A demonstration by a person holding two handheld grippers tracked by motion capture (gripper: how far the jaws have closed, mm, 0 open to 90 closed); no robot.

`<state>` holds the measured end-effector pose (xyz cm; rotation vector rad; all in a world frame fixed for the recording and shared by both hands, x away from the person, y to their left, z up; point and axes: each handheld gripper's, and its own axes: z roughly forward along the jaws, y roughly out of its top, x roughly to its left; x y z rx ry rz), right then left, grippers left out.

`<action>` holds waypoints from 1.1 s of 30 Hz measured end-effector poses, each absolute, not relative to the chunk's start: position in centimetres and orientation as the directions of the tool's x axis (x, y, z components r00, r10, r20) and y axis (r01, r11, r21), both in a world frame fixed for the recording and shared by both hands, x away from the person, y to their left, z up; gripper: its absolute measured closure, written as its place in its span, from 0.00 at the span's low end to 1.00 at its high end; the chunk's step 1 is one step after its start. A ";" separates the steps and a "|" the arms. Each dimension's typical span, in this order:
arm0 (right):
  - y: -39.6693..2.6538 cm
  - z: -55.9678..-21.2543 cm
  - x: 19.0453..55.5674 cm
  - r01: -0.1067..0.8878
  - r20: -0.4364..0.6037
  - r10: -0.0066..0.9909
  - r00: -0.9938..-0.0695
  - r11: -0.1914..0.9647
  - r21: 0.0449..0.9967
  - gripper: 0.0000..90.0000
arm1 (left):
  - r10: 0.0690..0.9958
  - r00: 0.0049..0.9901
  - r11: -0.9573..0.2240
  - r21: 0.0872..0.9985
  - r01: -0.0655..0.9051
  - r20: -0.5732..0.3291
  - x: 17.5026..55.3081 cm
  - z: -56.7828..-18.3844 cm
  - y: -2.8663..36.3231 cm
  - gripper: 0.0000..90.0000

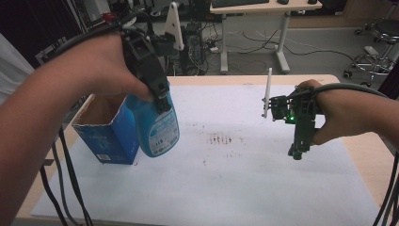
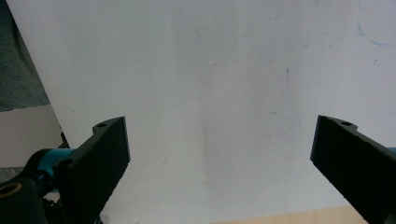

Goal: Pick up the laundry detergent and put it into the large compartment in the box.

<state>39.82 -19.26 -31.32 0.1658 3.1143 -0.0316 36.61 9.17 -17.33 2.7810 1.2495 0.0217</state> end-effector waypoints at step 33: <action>-19.1 -31.3 40.0 0.110 -0.013 0.109 -0.994 0.993 -0.034 0.04 | 0.849 0.527 -0.523 0.155 0.838 0.012 40.3 -8.2 20.9 0.44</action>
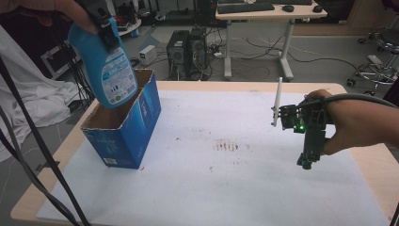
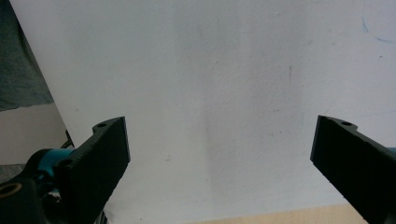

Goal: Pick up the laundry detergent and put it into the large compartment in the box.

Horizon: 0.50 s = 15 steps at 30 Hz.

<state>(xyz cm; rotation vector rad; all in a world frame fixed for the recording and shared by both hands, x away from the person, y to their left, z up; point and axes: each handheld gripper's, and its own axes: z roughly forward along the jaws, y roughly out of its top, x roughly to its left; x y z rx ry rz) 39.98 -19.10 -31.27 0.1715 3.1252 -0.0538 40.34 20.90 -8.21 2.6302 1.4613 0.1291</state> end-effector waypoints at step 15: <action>-19.2 -31.3 40.1 0.124 -0.014 0.124 -0.992 0.992 -0.034 0.04 | 0.770 0.634 -0.638 0.109 0.762 0.068 41.8 -11.3 23.2 0.44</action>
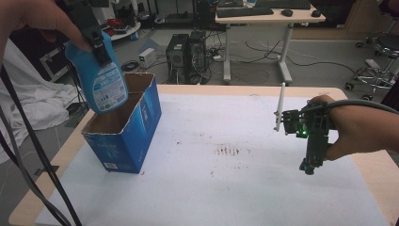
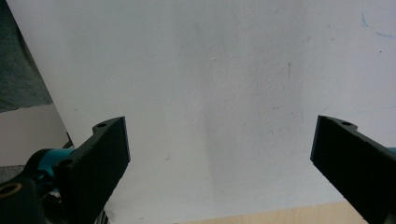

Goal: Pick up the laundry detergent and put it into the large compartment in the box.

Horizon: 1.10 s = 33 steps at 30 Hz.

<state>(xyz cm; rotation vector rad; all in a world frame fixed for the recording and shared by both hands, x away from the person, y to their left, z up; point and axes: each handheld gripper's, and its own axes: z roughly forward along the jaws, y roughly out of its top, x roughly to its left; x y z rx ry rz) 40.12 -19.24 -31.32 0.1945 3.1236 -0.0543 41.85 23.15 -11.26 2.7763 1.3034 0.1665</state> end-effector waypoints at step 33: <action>-18.6 -31.6 40.0 0.119 -0.020 0.118 -0.993 0.992 -0.043 0.04 | 0.546 0.837 -0.837 0.029 0.547 -0.014 43.1 -22.7 24.1 0.44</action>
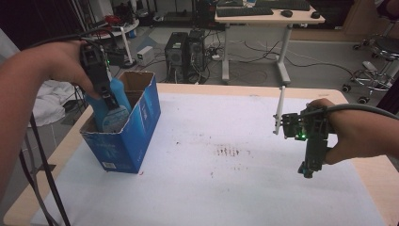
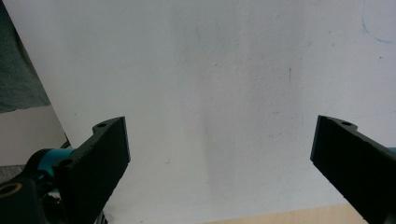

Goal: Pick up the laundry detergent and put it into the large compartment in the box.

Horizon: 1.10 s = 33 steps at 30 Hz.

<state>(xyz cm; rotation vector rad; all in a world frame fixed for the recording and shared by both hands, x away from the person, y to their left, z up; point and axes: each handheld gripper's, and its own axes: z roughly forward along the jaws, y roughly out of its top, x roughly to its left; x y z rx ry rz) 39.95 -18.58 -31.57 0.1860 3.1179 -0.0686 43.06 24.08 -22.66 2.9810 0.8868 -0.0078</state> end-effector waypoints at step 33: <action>-18.4 -32.0 39.9 0.116 -0.013 0.116 -0.993 0.992 -0.047 0.04 | 0.441 0.896 -0.897 0.012 0.442 -0.046 43.9 -29.1 24.3 0.44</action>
